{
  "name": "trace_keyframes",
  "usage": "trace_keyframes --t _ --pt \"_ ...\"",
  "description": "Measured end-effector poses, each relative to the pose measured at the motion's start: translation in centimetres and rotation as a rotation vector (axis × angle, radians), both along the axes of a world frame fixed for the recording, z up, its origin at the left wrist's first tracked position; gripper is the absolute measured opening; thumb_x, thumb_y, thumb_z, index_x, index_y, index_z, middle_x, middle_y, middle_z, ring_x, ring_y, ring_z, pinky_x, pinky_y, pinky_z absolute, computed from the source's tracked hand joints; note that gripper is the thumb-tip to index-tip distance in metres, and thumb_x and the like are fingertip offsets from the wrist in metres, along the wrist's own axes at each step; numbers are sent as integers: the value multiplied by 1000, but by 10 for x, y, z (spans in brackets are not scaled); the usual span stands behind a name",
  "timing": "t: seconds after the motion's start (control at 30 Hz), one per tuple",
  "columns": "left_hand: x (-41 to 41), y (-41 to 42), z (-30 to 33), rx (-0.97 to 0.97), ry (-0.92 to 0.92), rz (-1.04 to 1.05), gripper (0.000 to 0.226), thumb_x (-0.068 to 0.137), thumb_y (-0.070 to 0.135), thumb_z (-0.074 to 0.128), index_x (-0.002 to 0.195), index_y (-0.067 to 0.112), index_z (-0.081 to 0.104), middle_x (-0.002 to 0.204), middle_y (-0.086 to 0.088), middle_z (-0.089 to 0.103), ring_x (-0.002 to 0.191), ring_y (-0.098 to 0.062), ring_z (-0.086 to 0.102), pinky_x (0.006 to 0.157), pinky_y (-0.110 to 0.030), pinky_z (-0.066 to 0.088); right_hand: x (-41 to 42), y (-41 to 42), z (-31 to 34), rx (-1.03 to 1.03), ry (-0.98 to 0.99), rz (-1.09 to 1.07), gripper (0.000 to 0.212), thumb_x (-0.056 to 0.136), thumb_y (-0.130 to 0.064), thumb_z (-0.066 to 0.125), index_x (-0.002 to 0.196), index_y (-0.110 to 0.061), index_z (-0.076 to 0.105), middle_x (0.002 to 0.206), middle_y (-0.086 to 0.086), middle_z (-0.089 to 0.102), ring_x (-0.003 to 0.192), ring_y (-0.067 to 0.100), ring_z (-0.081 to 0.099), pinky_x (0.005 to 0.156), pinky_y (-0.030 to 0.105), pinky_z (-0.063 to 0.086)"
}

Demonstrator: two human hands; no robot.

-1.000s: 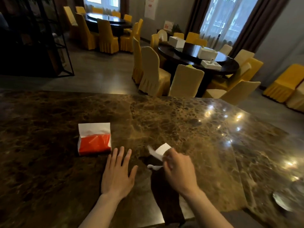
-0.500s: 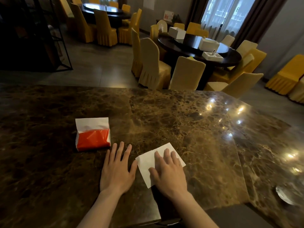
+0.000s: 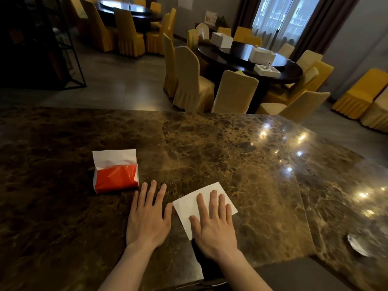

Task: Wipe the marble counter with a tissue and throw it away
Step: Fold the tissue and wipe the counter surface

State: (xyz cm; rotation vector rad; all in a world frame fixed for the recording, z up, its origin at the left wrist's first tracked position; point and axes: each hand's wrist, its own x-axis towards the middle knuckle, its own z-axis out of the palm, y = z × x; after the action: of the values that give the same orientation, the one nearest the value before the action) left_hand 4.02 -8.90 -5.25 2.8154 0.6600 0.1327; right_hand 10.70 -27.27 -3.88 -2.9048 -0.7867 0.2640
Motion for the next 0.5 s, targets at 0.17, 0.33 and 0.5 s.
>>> trace_keyframes --t 0.17,0.33,0.5 --pt "-1 0 0 0 3 0 66 102 57 12 163 33 5 174 0 -1 158 -23 -11 130 -46 -2 10 -14 5 -13 16 7 66 99 -67 6 155 -41 -15 164 4 -27 146 26 -34 123 48 -13" --pt "-1 -1 0 -8 6 -4 66 102 57 11 163 32 5 174 -1 -1 158 -22 -11 130 -46 -2 4 2 4 10 29 -13 67 100 -62 8 157 -34 -14 163 9 -29 146 30 -35 122 51 -14" --pt "-2 -1 -1 11 10 -3 66 102 57 9 163 31 6 174 -2 0 159 -23 -10 130 -46 -2 -2 -7 -1 35 -18 99 63 99 -64 5 156 -42 -12 166 0 -22 149 22 -30 123 45 -13"
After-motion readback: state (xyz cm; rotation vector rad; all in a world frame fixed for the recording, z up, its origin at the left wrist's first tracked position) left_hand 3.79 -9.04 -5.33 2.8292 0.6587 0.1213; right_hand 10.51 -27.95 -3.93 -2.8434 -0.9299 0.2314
